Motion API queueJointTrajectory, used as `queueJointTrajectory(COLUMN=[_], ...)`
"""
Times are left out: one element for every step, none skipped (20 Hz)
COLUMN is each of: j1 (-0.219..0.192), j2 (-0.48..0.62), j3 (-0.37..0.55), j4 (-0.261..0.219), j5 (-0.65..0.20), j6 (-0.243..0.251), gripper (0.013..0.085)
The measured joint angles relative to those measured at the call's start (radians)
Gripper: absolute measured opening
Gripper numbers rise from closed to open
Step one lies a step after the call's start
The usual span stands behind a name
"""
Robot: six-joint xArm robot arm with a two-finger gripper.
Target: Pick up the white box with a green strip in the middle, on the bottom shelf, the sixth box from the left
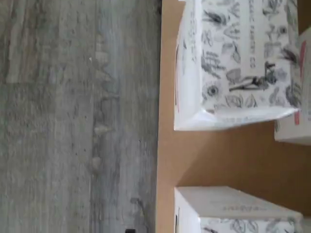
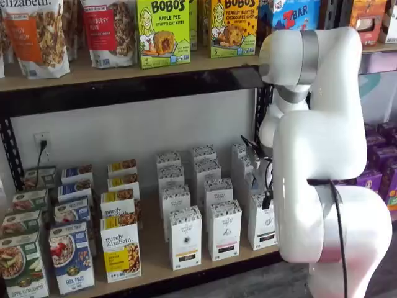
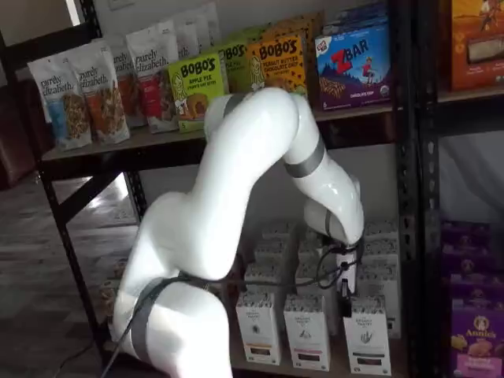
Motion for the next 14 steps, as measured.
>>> queueJointTrajectory(j1=[-0.003,-0.005,-0.006,-0.007,-0.007,-0.006,-0.005,-0.003,0.000,0.002,0.004,0.006,0.007,0.009], j2=[0.014,0.029,0.039,0.050,0.060,0.070,0.081,0.089,0.099,0.107,0.113,0.120,0.127,0.133], j3=[-0.015,-0.034,-0.047,-0.060,-0.073,-0.085,-0.097,-0.107,-0.118,-0.126,-0.133,-0.140,-0.146,-0.151], j4=[-0.004,-0.011,-0.016,-0.022,-0.029,-0.038,-0.047,-0.054,-0.058,-0.059,-0.060,-0.062,-0.065,-0.069], j5=[-0.002,0.001,0.004,0.008,0.012,0.014,0.017,0.020,0.024,0.025,0.025,0.023,0.020,0.018], j6=[0.001,0.005,0.008,0.012,0.019,0.028,0.037,0.044,0.050,0.054,0.056,0.060,0.065,0.069], gripper=[0.0850,0.0850,0.0850,0.0850,0.0850,0.0850,0.0850,0.0850,0.0850,0.0850,0.0850,0.0850,0.0850,0.0850])
